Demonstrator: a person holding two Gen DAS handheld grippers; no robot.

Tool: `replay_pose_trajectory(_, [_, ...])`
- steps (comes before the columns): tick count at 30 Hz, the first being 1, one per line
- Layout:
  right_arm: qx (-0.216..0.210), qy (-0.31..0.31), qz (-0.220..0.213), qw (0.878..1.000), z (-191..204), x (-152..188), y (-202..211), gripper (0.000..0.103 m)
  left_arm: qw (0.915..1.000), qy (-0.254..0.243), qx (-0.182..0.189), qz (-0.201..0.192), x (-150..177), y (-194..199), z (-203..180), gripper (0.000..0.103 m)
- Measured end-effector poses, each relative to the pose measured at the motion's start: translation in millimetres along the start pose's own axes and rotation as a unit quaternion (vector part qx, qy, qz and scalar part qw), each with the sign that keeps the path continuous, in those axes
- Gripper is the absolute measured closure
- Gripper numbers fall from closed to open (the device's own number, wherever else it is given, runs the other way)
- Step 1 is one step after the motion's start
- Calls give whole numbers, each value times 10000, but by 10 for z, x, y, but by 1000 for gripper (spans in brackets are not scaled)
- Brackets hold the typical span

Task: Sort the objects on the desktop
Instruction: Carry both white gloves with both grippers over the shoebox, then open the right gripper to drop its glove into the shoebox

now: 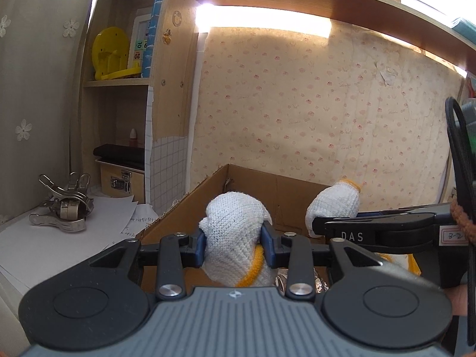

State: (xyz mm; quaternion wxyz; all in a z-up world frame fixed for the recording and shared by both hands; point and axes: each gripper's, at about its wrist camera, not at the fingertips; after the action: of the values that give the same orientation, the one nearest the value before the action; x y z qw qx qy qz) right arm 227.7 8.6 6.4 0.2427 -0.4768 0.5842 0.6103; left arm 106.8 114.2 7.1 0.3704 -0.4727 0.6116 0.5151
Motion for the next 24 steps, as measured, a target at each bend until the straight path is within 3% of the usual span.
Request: replay_pose_trajectory(24, [-47,-1,175,9998,-26,-55,-238,56,9998,61,-67,154,1,-136,-15,63])
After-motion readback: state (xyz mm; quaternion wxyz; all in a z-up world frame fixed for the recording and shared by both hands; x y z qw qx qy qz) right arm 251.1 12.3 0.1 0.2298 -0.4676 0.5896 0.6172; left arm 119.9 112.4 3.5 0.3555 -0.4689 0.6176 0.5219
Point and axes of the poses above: each gripper's, at about its wrist camera, not at the fingertips, and y roughly against the way its jaws point, z to its left, x to its underside, and after that the axes turned 15 degrees about x, right-handed
